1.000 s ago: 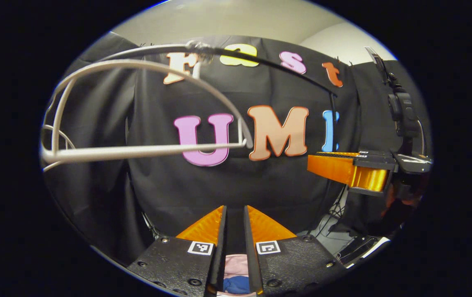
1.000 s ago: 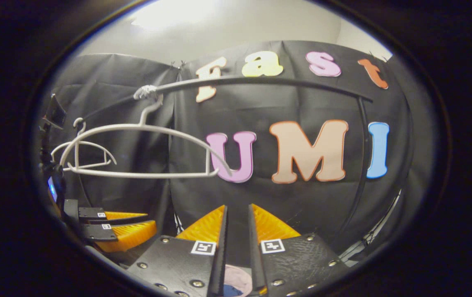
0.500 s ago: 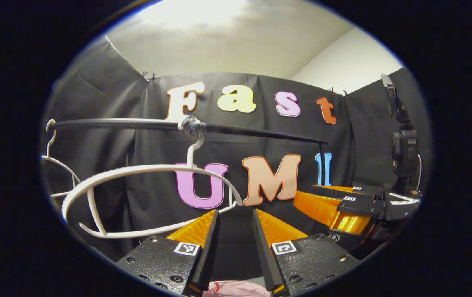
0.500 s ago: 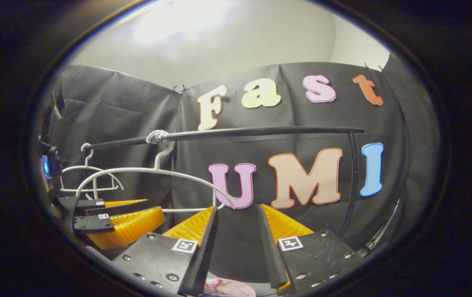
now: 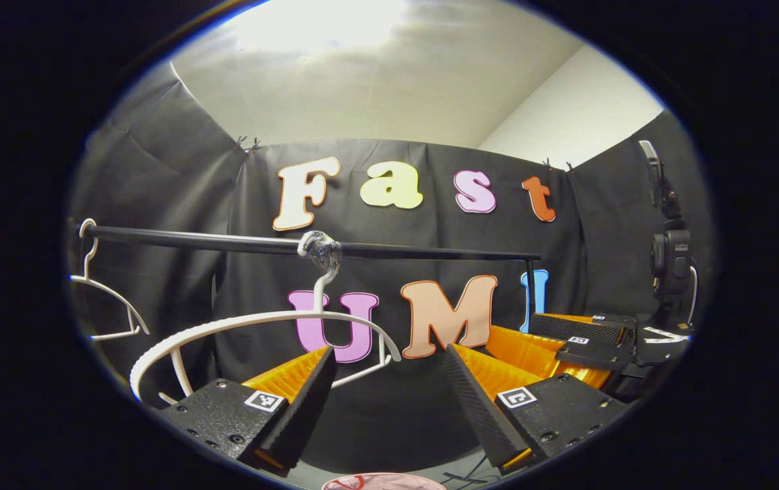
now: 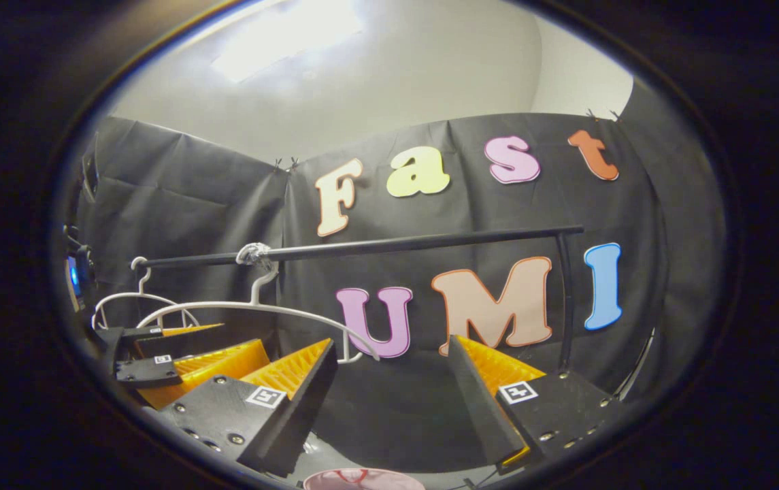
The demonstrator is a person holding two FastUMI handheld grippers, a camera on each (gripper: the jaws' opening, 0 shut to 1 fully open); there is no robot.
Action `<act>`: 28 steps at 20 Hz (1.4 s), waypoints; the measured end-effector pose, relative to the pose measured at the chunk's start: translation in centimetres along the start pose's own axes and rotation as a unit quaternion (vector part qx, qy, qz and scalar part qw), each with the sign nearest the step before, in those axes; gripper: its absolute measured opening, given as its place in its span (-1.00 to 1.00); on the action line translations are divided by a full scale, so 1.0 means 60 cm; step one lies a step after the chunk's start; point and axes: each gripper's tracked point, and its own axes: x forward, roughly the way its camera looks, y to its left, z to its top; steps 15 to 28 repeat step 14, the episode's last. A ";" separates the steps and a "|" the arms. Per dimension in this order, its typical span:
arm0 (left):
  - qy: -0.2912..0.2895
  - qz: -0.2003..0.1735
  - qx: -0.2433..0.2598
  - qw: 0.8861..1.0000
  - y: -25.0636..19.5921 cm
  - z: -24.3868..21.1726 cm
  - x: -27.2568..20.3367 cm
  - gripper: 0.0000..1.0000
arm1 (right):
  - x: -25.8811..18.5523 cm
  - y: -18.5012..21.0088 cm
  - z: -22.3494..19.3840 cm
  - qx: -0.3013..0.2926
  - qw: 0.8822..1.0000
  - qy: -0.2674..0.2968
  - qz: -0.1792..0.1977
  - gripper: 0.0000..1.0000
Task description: Grasp the clothes on the hanger with both hands and then place them into the laundry hamper below.
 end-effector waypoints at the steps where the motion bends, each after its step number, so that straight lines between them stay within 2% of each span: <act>1: 0.000 0.000 -0.003 1.000 -0.002 0.001 -0.001 0.99 | -0.003 -0.002 0.002 -0.001 1.000 -0.001 -0.001 0.89; 5: 0.004 0.004 -0.005 1.000 0.003 0.000 -0.004 0.99 | -0.012 -0.006 0.010 -0.003 1.000 -0.005 -0.007 0.89; 6: 0.006 0.005 -0.005 1.000 0.004 -0.001 -0.006 0.99 | -0.014 -0.007 0.010 -0.003 1.000 -0.005 -0.008 0.96; 9: 0.008 0.008 -0.006 1.000 0.004 -0.003 -0.007 0.99 | -0.018 -0.006 0.012 -0.006 1.000 -0.005 -0.008 0.96; 10: 0.009 0.010 -0.006 1.000 0.006 -0.005 -0.008 0.99 | -0.019 -0.007 0.014 -0.007 1.000 -0.006 -0.008 0.90; 28: 0.011 0.015 -0.008 1.000 0.008 -0.008 -0.007 0.99 | -0.023 -0.011 0.021 -0.008 1.000 -0.012 -0.009 0.90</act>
